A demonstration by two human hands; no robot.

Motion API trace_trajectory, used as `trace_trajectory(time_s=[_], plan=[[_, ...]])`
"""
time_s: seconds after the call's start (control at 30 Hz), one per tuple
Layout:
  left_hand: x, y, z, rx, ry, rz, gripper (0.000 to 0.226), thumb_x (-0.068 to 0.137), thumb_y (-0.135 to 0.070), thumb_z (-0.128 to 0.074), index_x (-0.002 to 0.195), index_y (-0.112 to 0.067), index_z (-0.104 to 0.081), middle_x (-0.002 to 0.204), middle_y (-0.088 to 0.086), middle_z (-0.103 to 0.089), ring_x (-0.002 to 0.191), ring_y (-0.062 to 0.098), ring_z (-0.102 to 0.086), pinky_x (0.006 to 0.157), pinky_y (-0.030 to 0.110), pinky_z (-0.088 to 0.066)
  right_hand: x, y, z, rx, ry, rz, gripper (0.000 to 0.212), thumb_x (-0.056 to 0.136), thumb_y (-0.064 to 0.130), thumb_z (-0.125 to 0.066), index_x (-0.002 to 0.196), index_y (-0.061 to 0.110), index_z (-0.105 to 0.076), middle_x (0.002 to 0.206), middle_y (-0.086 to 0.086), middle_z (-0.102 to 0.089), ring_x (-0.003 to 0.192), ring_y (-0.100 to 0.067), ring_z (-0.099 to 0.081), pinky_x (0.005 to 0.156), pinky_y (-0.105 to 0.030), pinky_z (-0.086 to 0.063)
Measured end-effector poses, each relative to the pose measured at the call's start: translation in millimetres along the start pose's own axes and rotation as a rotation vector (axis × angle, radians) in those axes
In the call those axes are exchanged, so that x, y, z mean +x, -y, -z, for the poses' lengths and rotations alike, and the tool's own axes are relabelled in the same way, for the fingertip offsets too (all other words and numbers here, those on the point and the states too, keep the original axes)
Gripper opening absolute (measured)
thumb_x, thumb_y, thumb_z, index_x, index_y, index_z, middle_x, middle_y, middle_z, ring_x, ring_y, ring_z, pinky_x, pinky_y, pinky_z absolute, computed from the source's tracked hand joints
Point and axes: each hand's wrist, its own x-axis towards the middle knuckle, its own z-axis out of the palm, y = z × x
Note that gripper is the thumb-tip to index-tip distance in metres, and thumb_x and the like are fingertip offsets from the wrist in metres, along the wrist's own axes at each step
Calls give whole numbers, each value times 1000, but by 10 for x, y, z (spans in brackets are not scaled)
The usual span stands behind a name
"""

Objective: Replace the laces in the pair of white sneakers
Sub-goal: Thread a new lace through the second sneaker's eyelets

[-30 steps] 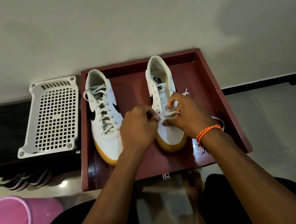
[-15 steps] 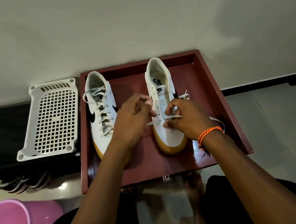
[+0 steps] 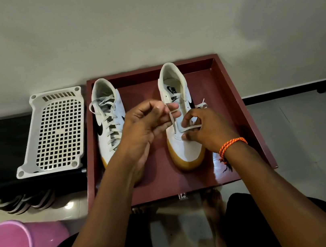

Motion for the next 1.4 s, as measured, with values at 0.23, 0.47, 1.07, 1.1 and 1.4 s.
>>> trace_trajectory(time_s=[0.23,0.47,1.07,1.1,1.4], plan=[[-48,-206,9,-434,-9,10,19,108,-25,-49,99,-13,-59,95,3,-75,73,14,-74,69,29,-62,2,-19,-3,25,5,-10,29,72,19,-92,87,31,-71,93,10,-68,83,-11,-69,71,-29,-55],[-33,251,47,1275,-37,34,29,102,-56,-60,96,-29,-68,91,-7,-71,84,17,-66,70,35,-51,-10,-5,3,-11,3,-5,30,72,25,-93,89,34,-70,86,7,-68,81,-12,-66,66,-27,-51],[-40,-188,52,-289,93,90,15,107,-23,-51,97,-14,-57,133,20,-72,120,39,-72,106,57,-56,-26,30,40,-2,37,-15,26,76,23,-91,92,31,-71,83,11,-64,79,-11,-64,73,-32,-55],[-41,-202,51,-373,90,66,17,108,-24,-49,98,-13,-57,129,17,-74,118,37,-73,103,55,-58,-28,38,40,-1,37,-16,26,76,23,-90,92,31,-71,83,12,-63,79,-11,-64,73,-32,-54],[18,-88,153,169,-85,259,17,107,-24,-52,97,-18,-64,72,6,-60,42,15,-51,41,23,-40,-34,33,21,-40,28,3,26,75,26,-90,90,32,-69,82,10,-59,81,-16,-62,74,-37,-53]])
